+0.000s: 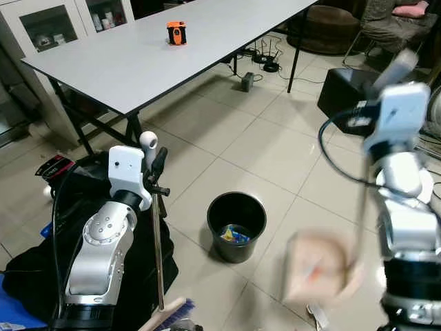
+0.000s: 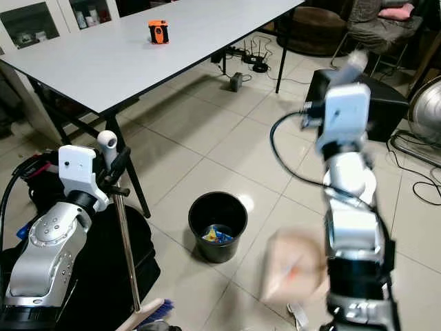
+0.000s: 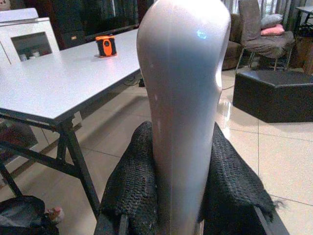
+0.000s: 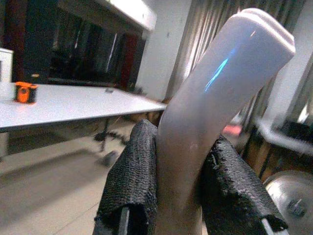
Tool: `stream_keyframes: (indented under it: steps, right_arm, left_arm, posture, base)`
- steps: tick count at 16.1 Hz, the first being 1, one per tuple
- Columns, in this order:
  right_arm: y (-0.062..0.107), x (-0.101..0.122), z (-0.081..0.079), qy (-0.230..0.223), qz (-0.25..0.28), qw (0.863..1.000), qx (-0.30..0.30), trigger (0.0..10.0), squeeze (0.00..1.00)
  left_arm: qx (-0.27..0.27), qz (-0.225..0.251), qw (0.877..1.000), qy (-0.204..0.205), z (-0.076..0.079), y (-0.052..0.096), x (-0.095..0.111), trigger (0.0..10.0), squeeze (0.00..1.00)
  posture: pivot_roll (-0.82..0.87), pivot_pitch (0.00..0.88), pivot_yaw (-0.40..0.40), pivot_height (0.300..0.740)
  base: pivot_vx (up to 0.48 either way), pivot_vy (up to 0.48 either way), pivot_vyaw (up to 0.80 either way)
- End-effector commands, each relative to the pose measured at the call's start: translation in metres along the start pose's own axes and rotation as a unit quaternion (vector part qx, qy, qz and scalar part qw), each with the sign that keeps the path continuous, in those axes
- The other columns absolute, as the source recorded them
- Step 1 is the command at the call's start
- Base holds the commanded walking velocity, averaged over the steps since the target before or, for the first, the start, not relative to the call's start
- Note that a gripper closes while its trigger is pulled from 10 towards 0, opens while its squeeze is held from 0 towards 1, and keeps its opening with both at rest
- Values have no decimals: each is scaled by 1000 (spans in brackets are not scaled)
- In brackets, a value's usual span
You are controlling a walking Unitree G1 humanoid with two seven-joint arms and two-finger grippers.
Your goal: Sweep floor
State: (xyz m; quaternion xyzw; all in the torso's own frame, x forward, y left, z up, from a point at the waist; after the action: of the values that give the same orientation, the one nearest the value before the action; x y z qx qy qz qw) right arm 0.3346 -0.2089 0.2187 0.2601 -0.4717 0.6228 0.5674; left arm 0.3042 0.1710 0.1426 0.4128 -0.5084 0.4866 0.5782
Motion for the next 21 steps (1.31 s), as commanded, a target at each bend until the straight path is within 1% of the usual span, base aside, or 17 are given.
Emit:
stream_keyframes:
  steps: [1,3,5,7,12,14,17,19,21]
  right_arm:
    - [0,15,6,-9,25,1000,-16,10000,0]
    - [7,7,1,-38,-2,999,-17,10000,0]
    - [15,2,-4,-39,-17,999,-8,10000,0]
    - [21,0,-7,-32,-21,999,1,10000,0]
    - [31,-5,-3,-18,-24,1000,-2,10000,0]
    - [34,-7,-4,-24,-30,999,-1,10000,0]
    - [34,-7,-6,-26,-32,999,5,10000,0]
    - [38,-12,-11,-20,-53,998,12,10000,0]
    - [42,-16,-12,-29,-70,997,12,10000,0]
  left_arm:
    - [-9,10,1000,0,4,1,6,10000,0]
    - [-12,10,1000,-1,4,1,7,10000,0]
    - [-15,5,1000,-1,5,3,6,10000,0]
    - [-16,2,1000,1,6,3,6,10000,0]
    - [-27,-5,1000,6,11,3,4,10000,0]
    - [-28,-7,1000,8,12,3,4,10000,0]
    - [-27,-7,1000,9,13,3,4,10000,0]
    - [-26,-7,1000,10,13,3,4,10000,0]
    - [-27,-6,1000,10,13,2,4,10000,0]
  posture:
    - [15,0,24,740]
    - [24,0,26,740]
    - [26,0,27,740]
    - [26,0,32,740]
    - [16,0,46,740]
    - [20,0,42,740]
    - [18,0,40,740]
    - [14,0,41,740]
    - [12,0,42,740]
  base:
    - [0,0,0]
    - [0,0,0]
    - [0,0,0]
    - [-247,0,0]
    - [-276,0,0]
    - [-315,0,0]
    - [-315,0,0]
    - [-317,0,0]
    - [-319,0,0]
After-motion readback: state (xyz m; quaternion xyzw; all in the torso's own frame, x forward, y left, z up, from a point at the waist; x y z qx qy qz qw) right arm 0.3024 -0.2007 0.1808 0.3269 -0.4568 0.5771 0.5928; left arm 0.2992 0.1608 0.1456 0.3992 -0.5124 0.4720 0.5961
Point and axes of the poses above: a point about 5 cm out from each wrist's last joint towards the gripper, its own y axis pointing back from the gripper into the wrist, its own x axis along the axis of the wrist's last joint, z = x × y, the point moved 2 cm from there along -y, pointing out of the wrist towards the gripper, and after that the axes turned 12 degrees about y, right-handed, at the moved point
